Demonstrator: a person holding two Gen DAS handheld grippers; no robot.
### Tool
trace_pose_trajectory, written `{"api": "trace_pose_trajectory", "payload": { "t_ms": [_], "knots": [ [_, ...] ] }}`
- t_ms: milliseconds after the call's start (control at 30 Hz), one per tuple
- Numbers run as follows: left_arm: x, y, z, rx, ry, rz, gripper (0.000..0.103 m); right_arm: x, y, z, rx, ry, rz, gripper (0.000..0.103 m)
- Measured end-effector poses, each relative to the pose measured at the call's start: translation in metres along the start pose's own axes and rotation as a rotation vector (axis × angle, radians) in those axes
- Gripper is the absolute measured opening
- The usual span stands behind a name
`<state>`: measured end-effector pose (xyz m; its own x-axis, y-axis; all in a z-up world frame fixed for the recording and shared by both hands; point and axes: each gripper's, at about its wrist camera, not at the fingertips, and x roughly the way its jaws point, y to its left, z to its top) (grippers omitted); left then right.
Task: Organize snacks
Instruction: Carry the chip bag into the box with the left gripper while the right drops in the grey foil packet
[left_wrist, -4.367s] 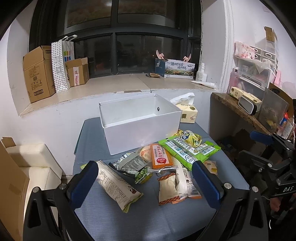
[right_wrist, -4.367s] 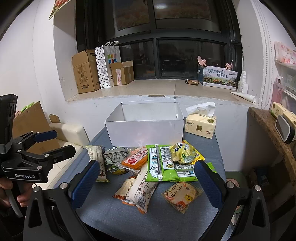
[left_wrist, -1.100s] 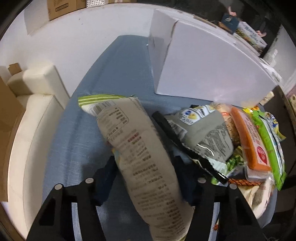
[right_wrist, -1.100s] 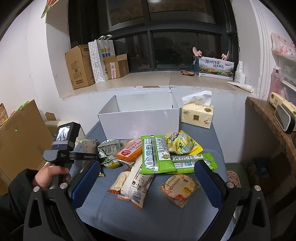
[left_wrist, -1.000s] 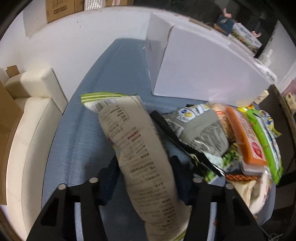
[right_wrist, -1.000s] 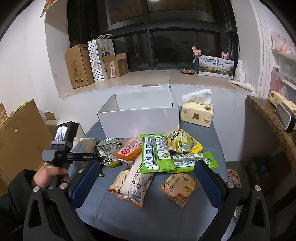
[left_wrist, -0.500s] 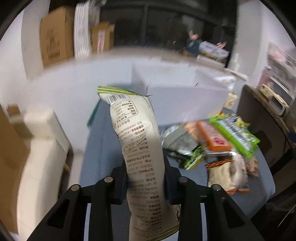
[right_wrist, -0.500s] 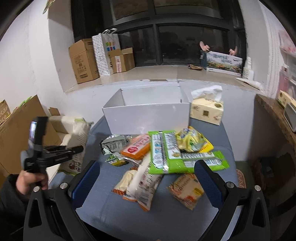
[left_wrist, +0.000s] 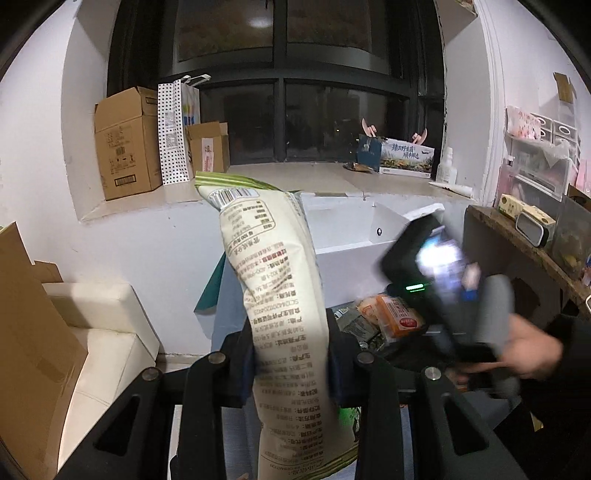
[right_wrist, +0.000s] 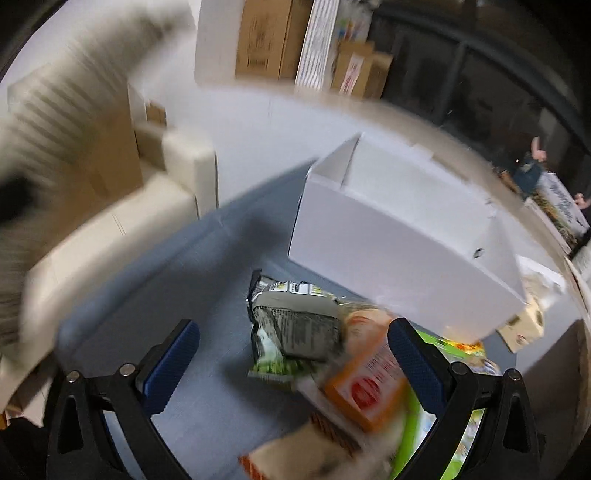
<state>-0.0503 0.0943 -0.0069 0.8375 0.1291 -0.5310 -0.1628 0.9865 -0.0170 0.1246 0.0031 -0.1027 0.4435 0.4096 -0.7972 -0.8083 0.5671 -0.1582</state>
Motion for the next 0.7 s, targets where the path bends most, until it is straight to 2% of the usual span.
{"api": "trace_pose_trajectory", "payload": {
  "t_ms": [67, 233, 333, 400, 467, 633, 700],
  "knots": [
    [-0.001, 0.003, -0.001, -0.009, -0.003, -0.004, 0.035, 0.023, 0.0, 0.004, 0.015, 0.044, 0.036, 0.103],
    [0.0, 0.006, -0.004, -0.025, -0.005, -0.013, 0.035, 0.056, -0.001, 0.009, 0.013, 0.107, -0.021, 0.103],
    [0.001, 0.007, -0.005, -0.025, -0.001, -0.017, 0.035, 0.067, 0.001, 0.01, 0.011, 0.135, 0.01, 0.103],
    [0.002, 0.006, -0.006, -0.027, -0.001, -0.019, 0.035, 0.074, 0.0, 0.007, 0.007, 0.158, -0.014, 0.097],
    [0.002, 0.006, -0.006, -0.028, 0.001, -0.021, 0.035, 0.073, 0.0, 0.005, -0.023, 0.143, -0.079, 0.073],
    [0.003, 0.007, -0.005, -0.037, -0.003, -0.03, 0.035, 0.057, -0.015, 0.002, 0.025, 0.11, -0.016, 0.059],
    [0.004, 0.005, -0.005, -0.033, -0.005, -0.034, 0.035, 0.04, -0.022, -0.001, 0.077, 0.071, 0.059, 0.057]
  ]
}}
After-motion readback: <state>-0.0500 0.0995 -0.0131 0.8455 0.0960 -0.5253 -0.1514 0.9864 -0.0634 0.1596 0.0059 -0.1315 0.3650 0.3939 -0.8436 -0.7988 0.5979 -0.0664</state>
